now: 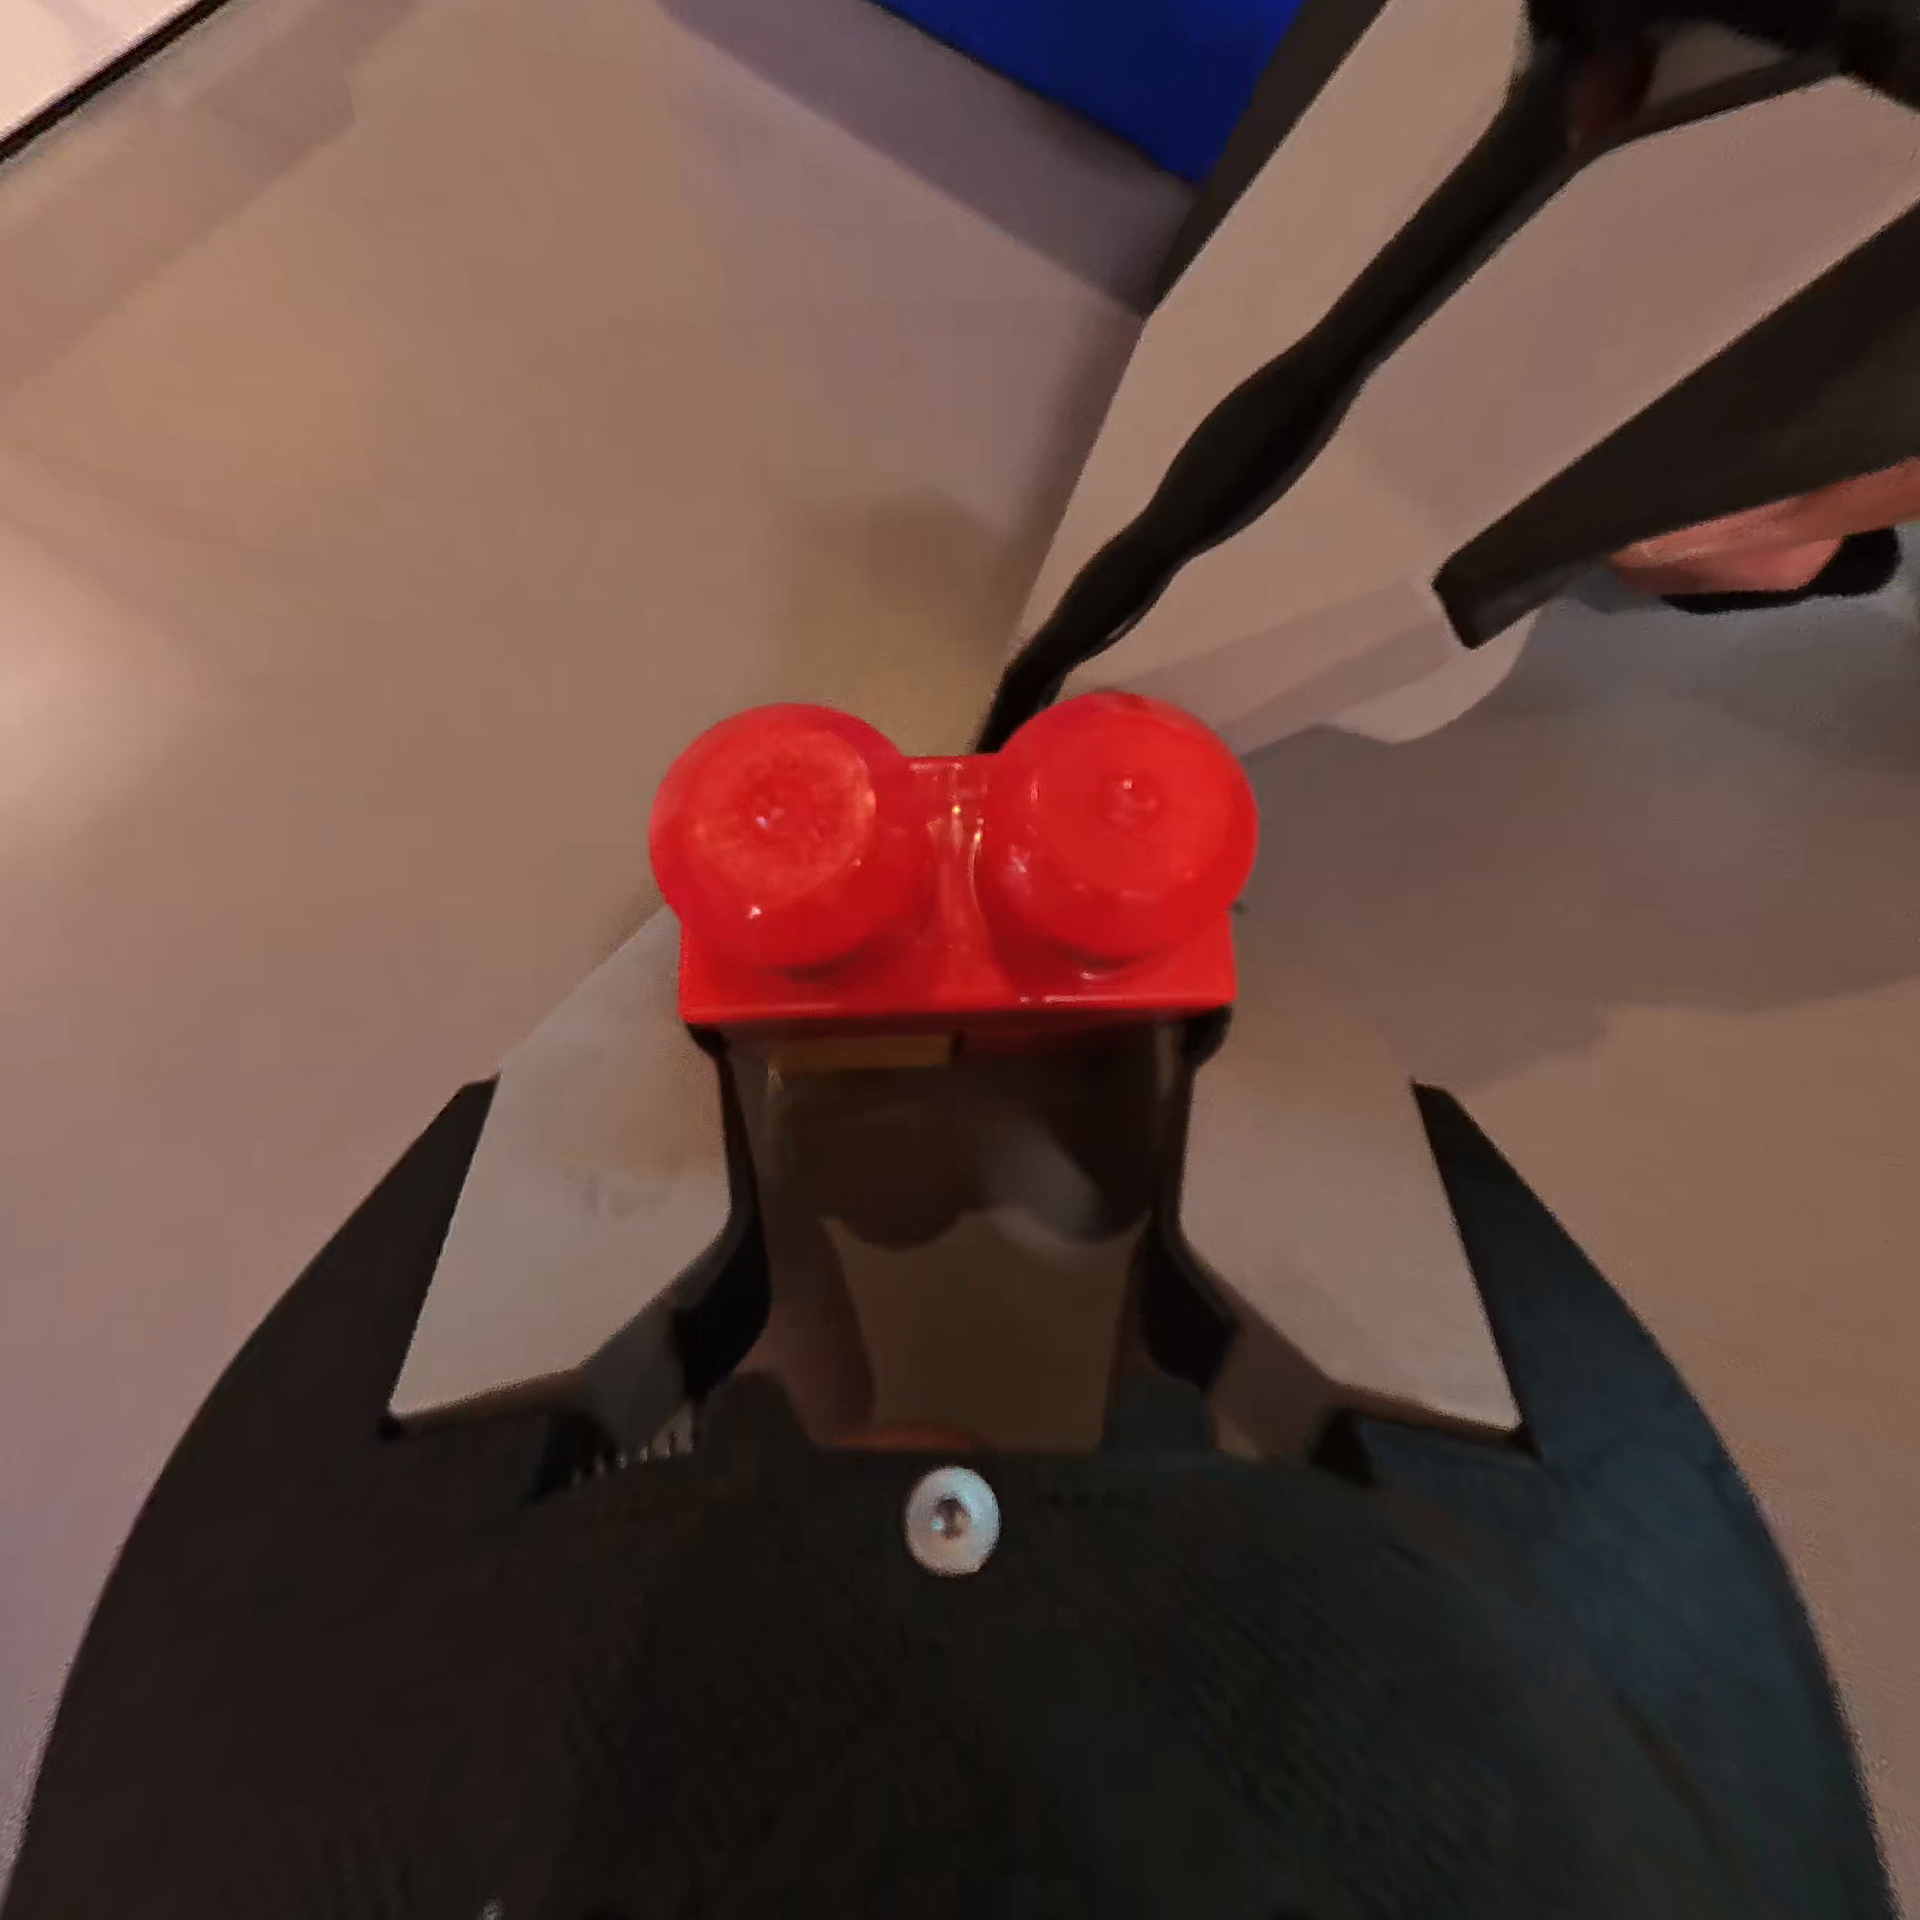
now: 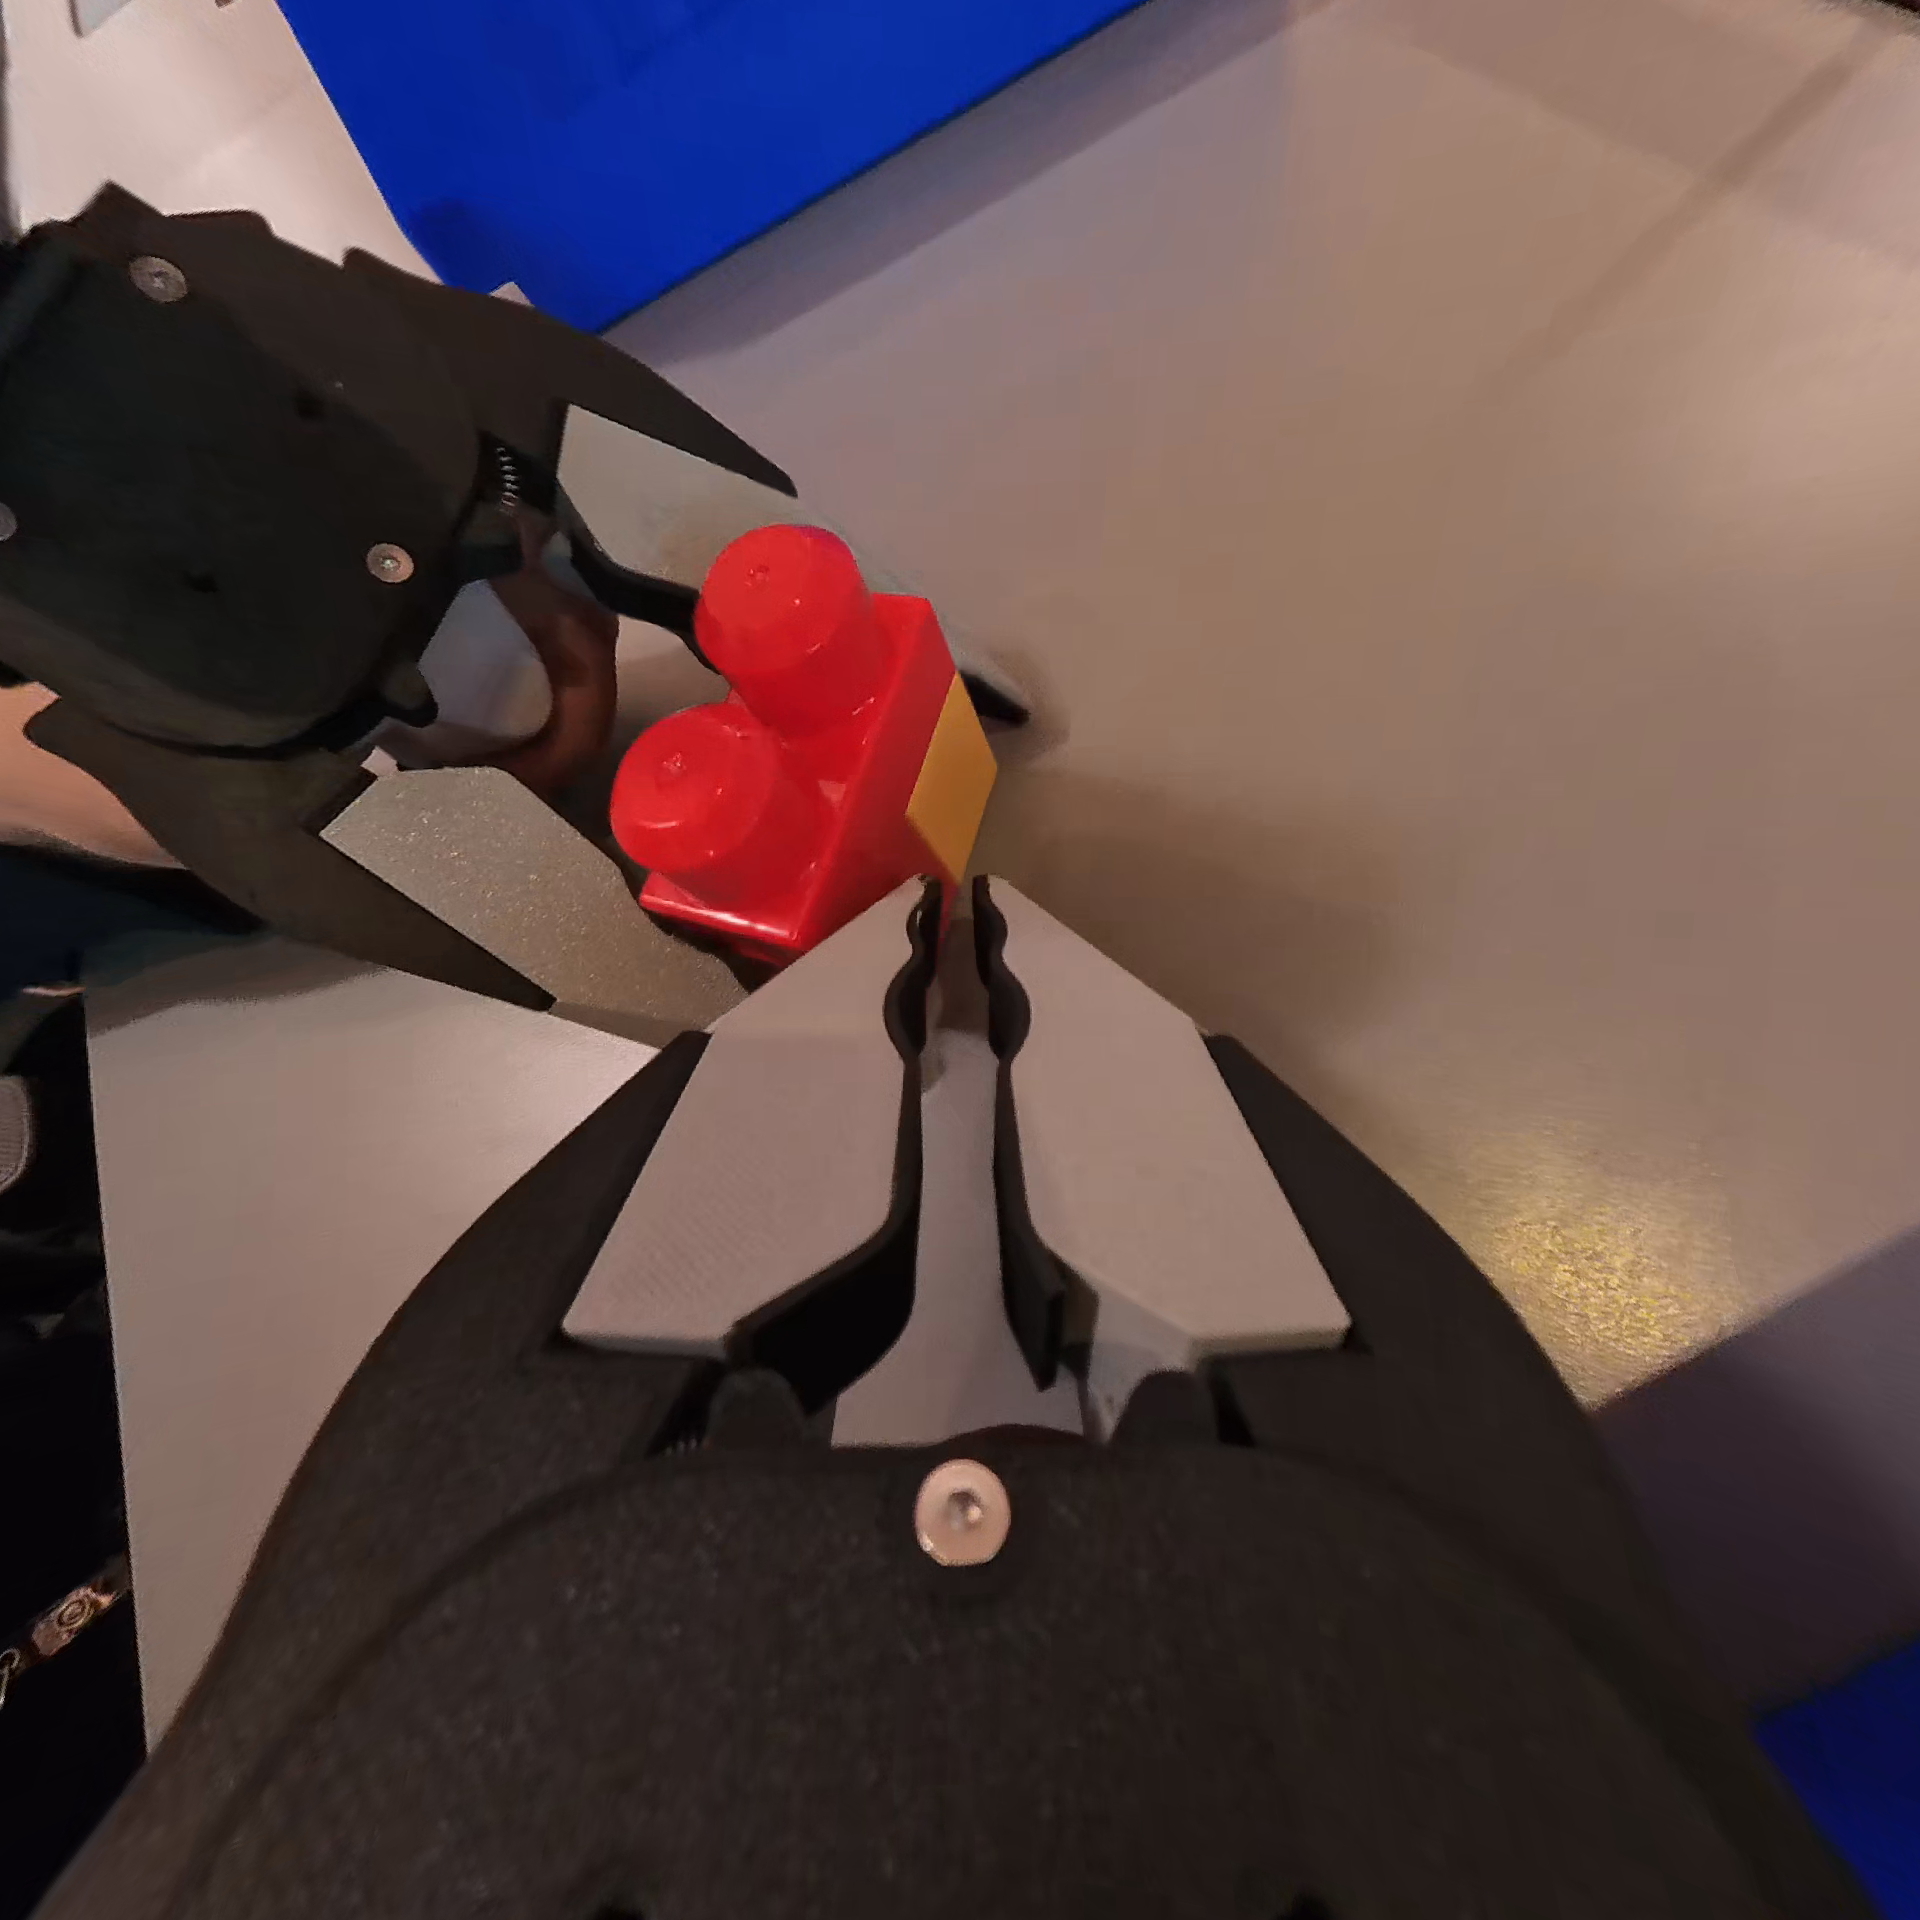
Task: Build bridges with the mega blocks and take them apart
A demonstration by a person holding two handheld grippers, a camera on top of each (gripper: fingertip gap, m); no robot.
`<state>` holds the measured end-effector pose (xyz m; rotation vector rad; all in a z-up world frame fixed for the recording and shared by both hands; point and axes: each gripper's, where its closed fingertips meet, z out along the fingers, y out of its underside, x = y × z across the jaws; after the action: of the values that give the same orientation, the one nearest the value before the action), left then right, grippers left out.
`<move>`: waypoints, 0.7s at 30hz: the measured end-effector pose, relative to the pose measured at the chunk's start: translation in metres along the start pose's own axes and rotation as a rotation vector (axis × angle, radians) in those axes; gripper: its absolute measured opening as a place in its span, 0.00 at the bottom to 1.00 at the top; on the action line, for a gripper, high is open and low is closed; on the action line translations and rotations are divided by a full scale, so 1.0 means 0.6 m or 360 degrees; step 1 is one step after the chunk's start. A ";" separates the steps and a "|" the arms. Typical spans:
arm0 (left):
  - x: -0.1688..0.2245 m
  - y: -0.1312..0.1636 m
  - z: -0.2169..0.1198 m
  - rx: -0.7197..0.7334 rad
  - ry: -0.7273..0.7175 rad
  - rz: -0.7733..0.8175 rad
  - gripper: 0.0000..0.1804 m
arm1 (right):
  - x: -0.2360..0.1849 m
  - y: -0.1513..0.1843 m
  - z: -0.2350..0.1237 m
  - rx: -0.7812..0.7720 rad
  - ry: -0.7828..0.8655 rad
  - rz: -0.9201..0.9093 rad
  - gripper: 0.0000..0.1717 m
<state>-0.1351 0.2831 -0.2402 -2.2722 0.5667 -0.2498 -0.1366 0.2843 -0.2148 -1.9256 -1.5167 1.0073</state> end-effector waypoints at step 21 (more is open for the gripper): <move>-0.041 -0.037 0.003 -0.0010 -0.0380 0.0361 0.47 | -0.019 -0.070 -0.022 0.0266 0.0210 -0.0172 0.26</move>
<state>-0.1491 0.3095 -0.2253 -2.1802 0.6907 0.1334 -0.1527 0.2855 -0.1722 -1.7400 -1.3999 0.9110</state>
